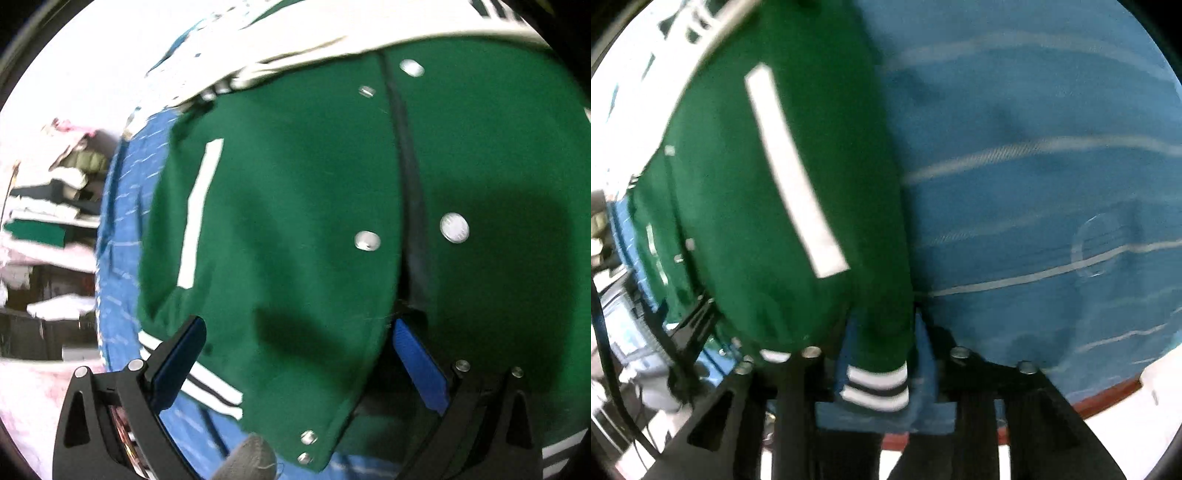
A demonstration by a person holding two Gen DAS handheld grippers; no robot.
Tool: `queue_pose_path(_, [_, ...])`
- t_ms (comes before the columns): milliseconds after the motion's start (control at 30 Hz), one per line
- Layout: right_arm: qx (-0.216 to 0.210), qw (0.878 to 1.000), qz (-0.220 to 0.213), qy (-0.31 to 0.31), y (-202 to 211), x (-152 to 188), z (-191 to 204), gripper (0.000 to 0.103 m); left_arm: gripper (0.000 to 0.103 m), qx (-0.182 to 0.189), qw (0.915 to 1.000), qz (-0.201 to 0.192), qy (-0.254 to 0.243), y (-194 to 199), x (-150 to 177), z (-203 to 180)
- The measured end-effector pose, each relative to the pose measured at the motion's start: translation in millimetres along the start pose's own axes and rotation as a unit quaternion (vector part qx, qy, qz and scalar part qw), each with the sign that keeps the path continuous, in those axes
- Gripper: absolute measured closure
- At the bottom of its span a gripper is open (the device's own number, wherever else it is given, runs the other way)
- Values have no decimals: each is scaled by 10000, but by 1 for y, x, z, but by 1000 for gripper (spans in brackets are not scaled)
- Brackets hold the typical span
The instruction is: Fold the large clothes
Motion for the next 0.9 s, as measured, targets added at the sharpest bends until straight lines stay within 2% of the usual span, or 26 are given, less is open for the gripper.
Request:
queue_pose_path(67, [-145,9995,-262,84,29,-7,-8,56,0,-25,9997,-18,249,12,-1,5])
queue_pose_path(100, [-205,9992,-347,77,38,-11,3,56,0,-67,9992,-48,404,19,-3,6])
queue_pose_path(200, [-472,9956,-782,210,66,-46,2,56,0,-274,9979,-90,586,23,-5,-6])
queue_pose_path(333, [-828,9878,-1254,403,84,-117,-2,56,0,-1146,9909,-98,700,13,-21,-24])
queue_pose_path(400, [-1042,9834,-1387,540,88,-146,21,56,0,-1438,9869,63,731,0,-24,-30])
queue_pose_path(467, [-1131,9810,-1393,735,88,-181,17,56,0,-1655,9819,298,871,-13,-22,-36])
queue_pose_path(533, [-1135,9807,-1318,890,76,-209,28,57,0,-1820,9769,359,1057,-17,-21,-38])
queue_pose_path(567, [-1101,9807,-1301,962,71,-218,30,60,0,-1869,9748,378,1157,-18,-20,-38])
queue_pose_path(600, [-1086,9802,-1264,1070,62,-227,39,68,0,-1898,9733,384,1235,-18,-18,-37])
queue_pose_path(633, [-848,9815,-1204,1220,52,-236,41,97,0,-1918,9724,388,1274,-18,-17,-37])
queue_pose_path(667, [-658,9826,-1211,1243,45,-243,41,99,0,-1945,9716,391,1290,-17,-15,-39])
queue_pose_path(733, [-684,9852,-1104,1118,39,-249,41,100,0,-2016,9704,400,1271,-18,-15,-36])
queue_pose_path(800, [-566,9832,-1175,1274,43,-249,42,99,0,-2101,9691,419,1221,-14,-16,-36])
queue_pose_path(900, [-472,9789,-1066,1676,51,-242,45,89,0,-2219,9676,312,1167,11,-19,-41])
Point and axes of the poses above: each gripper's, at about its wrist camera, not at the fingertips, and y roughly against the way its jaws point, z to its left, x to its underside, the point moved 7 cm from there along -y, roughly the way its jaws point, and after that the axes turned 13 degrees about x, right-handed, at the moved point
